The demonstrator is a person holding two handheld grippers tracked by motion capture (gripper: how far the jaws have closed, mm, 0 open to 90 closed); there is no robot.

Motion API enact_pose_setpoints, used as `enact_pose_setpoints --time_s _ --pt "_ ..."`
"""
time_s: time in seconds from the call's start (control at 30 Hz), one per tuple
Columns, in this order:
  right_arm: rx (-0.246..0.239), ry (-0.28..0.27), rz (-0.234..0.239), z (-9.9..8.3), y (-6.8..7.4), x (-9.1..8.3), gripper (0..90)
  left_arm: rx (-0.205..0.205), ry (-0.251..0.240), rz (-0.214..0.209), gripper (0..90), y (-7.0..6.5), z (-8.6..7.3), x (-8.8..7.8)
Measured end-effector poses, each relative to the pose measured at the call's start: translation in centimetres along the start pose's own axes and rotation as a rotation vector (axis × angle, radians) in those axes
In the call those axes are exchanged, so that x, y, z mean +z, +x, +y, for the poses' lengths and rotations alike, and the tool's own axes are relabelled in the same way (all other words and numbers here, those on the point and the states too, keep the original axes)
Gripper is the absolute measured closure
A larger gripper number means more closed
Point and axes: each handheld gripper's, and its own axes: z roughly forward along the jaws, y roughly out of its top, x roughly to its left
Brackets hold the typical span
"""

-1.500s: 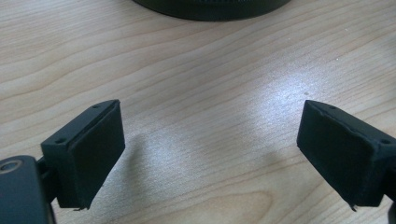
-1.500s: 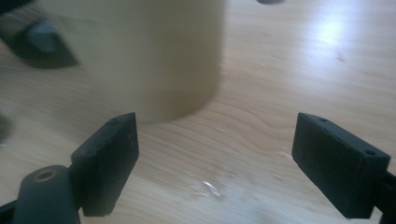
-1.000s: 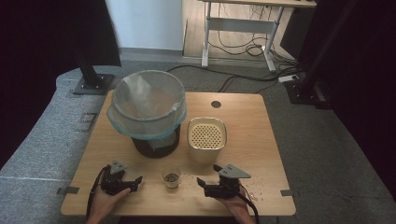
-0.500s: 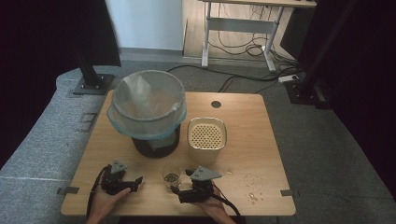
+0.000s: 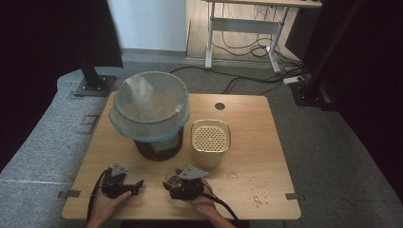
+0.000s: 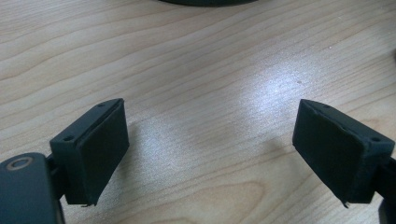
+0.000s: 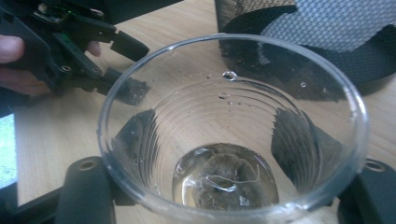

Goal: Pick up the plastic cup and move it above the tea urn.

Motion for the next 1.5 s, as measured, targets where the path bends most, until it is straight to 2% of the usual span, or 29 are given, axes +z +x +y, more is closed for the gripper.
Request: enact_pose_setpoints --time_s 0.2,0.3,0.5,0.6,0.63,0.73,0.8,0.83,0.93,1.1,1.2,1.23,1.43,1.47,1.5 --pt "0.041 -0.075 -0.007 0.9 -0.9 -2.1 35.6 0.003 0.004 -0.001 11.0 0.0 0.0 0.0" --pt "0.032 -0.108 -0.005 1.7 -1.1 -4.0 35.9 0.004 0.002 -0.004 11.2 0.1 -0.1 -0.1" --pt "0.045 -0.166 -0.015 3.2 -1.6 -7.0 36.8 -0.014 0.000 -0.011 11.8 0.2 -0.2 -0.1" --pt "0.054 -0.184 -0.016 3.9 -1.9 -8.0 37.1 -0.020 -0.003 -0.016 12.1 0.3 -0.2 -0.1" --pt "0.053 -0.215 -0.021 4.9 -2.1 -9.1 37.3 -0.022 -0.005 -0.016 12.1 0.3 -0.2 -0.1" --pt "0.034 -0.250 -0.034 6.3 -2.4 -10.5 37.4 -0.018 -0.004 -0.015 12.2 0.3 -0.2 -0.1" --pt "0.026 -0.257 -0.043 6.8 -2.5 -10.9 37.4 -0.017 -0.004 -0.015 12.2 0.2 -0.3 -0.1" --pt "0.008 -0.266 -0.063 8.1 -2.8 -11.8 37.4 -0.016 -0.004 -0.017 12.2 0.2 -0.2 -0.1" --pt "-0.010 -0.267 -0.099 9.7 -3.5 -12.7 37.4 -0.014 -0.005 -0.017 12.2 0.1 -0.2 0.0" --pt "-0.023 -0.271 -0.145 11.8 -4.9 -13.5 37.4 -0.010 -0.006 -0.018 12.1 0.0 -0.3 0.0" --pt "-0.027 -0.260 -0.158 12.4 -5.6 -13.4 37.5 -0.011 -0.005 -0.022 12.1 0.0 -0.2 0.0" --pt "-0.026 -0.247 -0.168 12.9 -6.3 -13.2 37.4 -0.013 -0.006 -0.022 12.3 0.0 -0.2 0.0" --pt "-0.025 -0.226 -0.198 14.0 -8.3 -12.4 37.4 -0.010 -0.005 -0.023 12.2 0.0 -0.3 0.0" --pt "-0.025 -0.226 -0.198 14.0 -8.3 -12.4 37.4 -0.010 -0.005 -0.023 12.2 0.0 -0.3 0.0" --pt "-0.024 -0.219 -0.208 14.2 -9.0 -12.1 37.4 -0.009 -0.005 -0.023 12.2 0.1 -0.3 0.0"
